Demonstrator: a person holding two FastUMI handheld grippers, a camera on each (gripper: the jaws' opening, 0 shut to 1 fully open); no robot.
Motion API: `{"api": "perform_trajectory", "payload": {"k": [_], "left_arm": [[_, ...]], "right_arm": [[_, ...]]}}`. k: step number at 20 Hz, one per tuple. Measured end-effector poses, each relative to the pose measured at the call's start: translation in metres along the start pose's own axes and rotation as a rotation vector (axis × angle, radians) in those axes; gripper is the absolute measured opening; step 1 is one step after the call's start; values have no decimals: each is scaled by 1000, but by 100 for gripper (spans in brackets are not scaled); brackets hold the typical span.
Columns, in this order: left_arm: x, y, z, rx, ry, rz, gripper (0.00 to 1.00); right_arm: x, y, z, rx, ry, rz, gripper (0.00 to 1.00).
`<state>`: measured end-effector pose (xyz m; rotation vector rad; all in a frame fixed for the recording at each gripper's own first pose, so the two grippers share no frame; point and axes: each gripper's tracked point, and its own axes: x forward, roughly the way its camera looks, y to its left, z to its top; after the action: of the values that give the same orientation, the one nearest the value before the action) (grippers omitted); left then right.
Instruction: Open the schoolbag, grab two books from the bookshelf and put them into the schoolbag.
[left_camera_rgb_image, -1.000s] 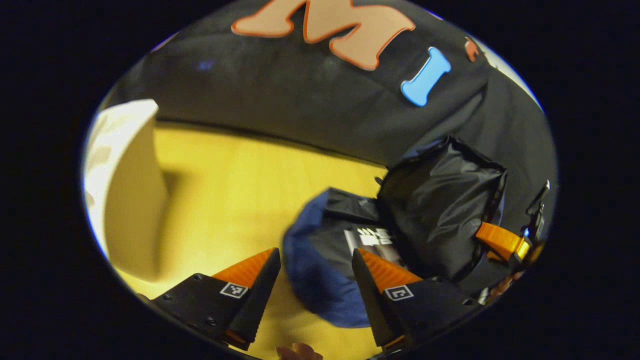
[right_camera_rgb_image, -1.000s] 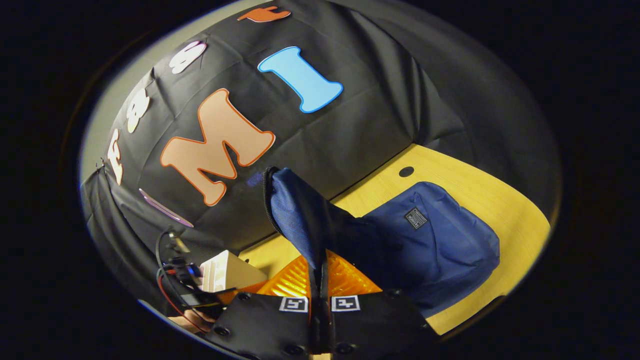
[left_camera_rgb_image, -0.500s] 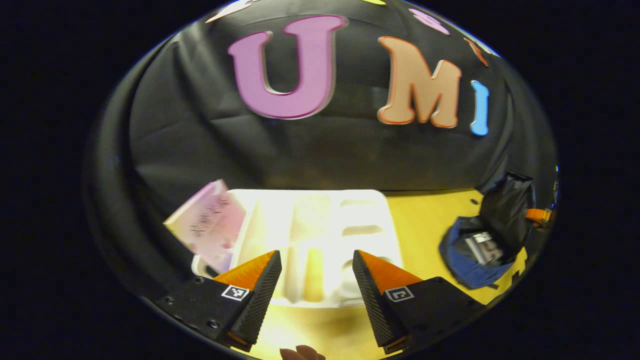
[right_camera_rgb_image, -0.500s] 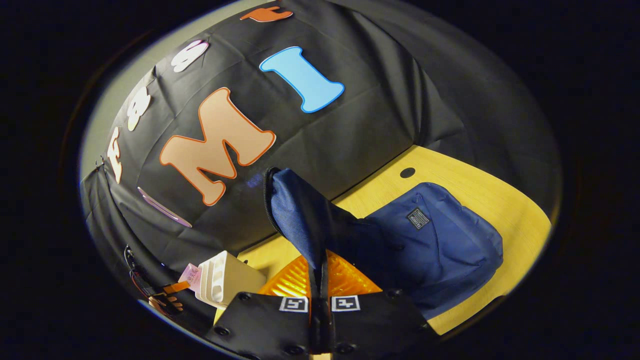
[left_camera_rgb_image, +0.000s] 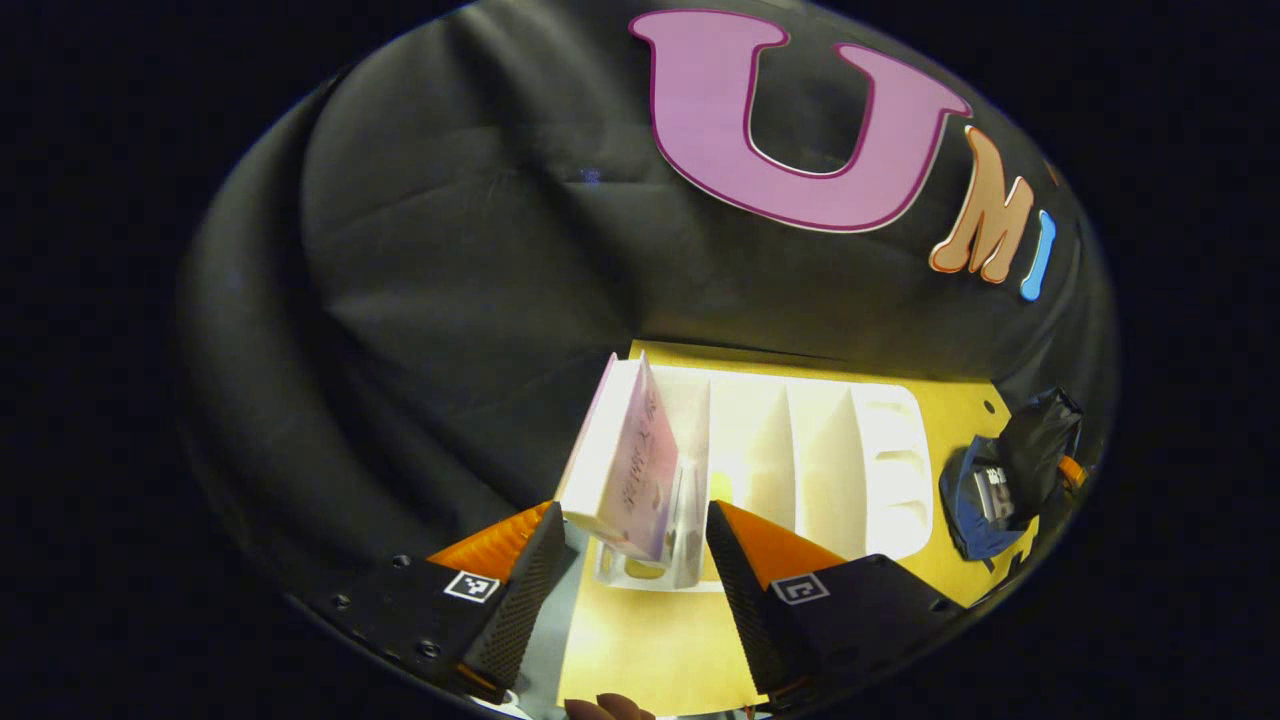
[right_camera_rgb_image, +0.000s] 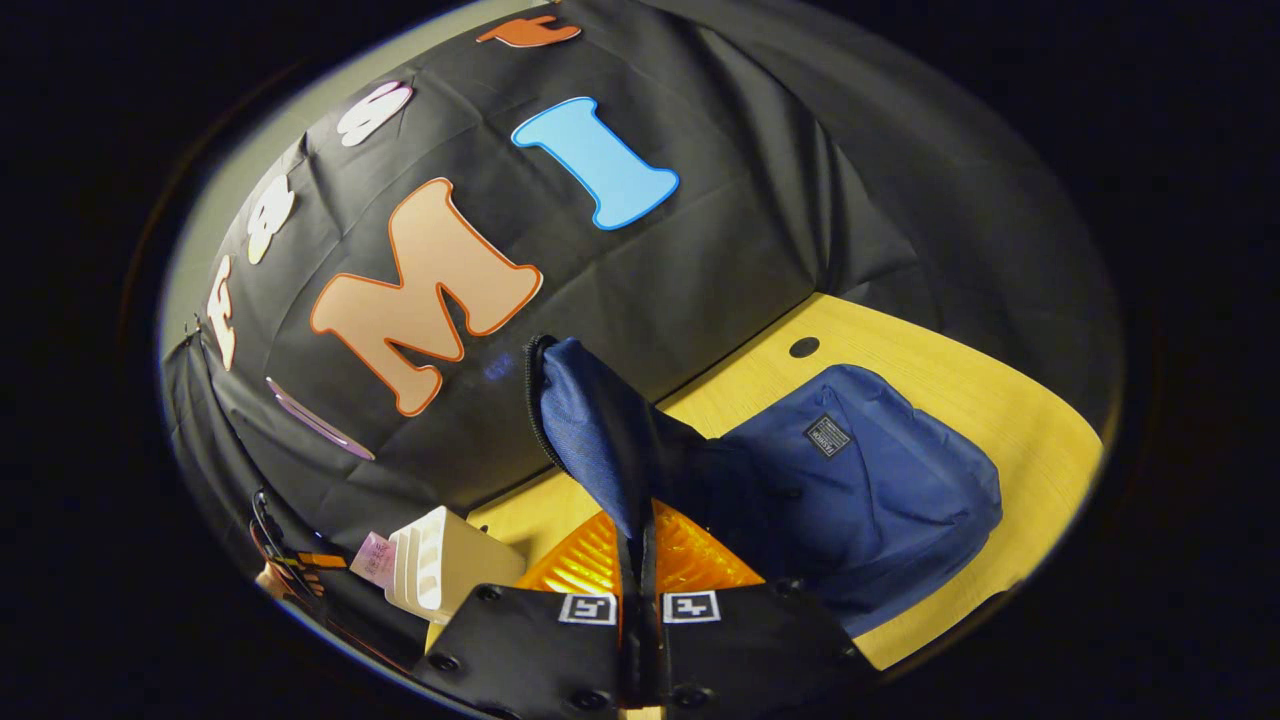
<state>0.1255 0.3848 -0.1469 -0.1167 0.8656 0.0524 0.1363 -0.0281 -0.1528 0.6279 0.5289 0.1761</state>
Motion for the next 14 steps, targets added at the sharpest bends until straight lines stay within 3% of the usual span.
{"api": "perform_trajectory", "payload": {"k": [3,7,14], "left_arm": [[14,-2,-3,7,161,-63,83],[50,14,-6,53,288,5,83],[84,23,-20,62,419,27,81]], "right_arm": [[0,0,0,2,-3,-10,3],[-3,0,0,-5,-11,-21,3],[-6,-1,7,-10,-23,-36,3]]}}
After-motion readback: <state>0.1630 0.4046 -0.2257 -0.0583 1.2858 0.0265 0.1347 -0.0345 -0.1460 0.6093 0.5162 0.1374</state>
